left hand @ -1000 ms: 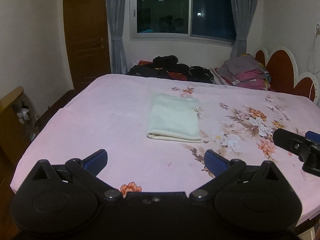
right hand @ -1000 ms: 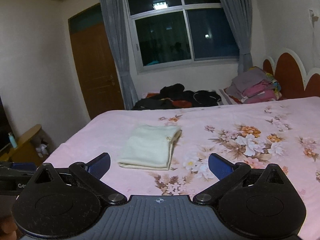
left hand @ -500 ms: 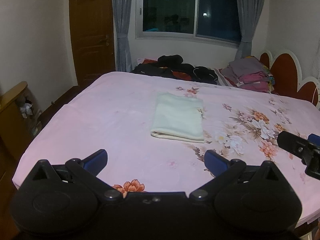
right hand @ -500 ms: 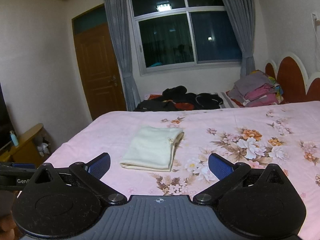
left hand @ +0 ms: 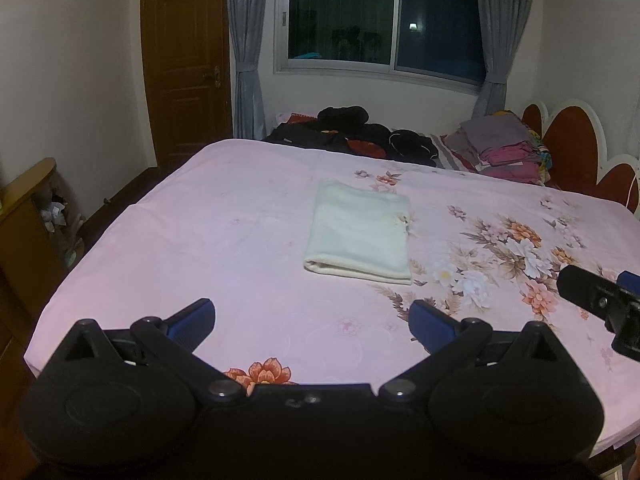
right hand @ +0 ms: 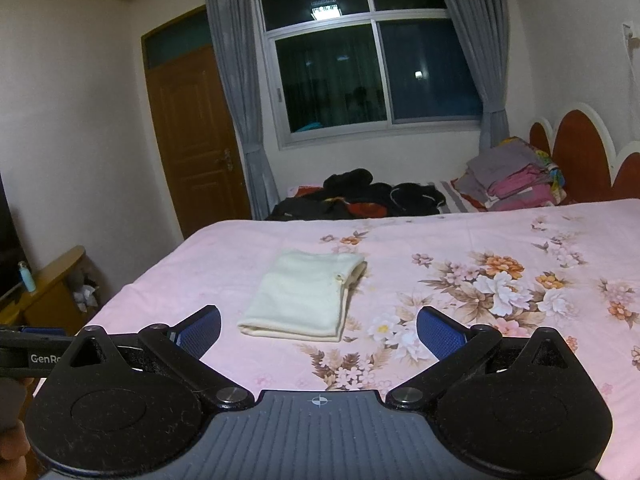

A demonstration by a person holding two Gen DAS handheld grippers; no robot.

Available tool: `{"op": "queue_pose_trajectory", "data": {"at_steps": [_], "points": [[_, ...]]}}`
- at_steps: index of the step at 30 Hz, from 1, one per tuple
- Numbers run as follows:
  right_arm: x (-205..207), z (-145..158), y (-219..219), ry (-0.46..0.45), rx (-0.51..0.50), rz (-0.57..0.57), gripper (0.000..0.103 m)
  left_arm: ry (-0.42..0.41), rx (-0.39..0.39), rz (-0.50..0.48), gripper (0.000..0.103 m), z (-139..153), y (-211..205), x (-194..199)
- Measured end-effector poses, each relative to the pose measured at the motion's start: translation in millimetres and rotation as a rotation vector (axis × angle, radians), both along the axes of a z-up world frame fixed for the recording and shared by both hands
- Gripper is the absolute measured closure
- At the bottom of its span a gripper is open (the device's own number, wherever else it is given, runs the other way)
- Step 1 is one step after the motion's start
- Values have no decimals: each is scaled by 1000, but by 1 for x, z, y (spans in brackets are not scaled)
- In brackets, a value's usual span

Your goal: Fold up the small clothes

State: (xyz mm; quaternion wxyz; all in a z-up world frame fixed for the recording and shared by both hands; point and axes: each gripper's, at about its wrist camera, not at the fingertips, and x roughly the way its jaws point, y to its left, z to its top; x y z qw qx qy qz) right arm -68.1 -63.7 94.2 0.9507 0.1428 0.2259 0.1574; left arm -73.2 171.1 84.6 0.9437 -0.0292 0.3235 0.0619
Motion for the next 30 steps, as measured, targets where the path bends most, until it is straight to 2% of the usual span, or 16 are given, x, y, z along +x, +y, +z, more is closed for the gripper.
{"op": "queue_pose_trajectory", "data": {"at_steps": [30], "points": [[20,-9,13,21,2,26,0,31,-15,1,0,-7,11,15]]}}
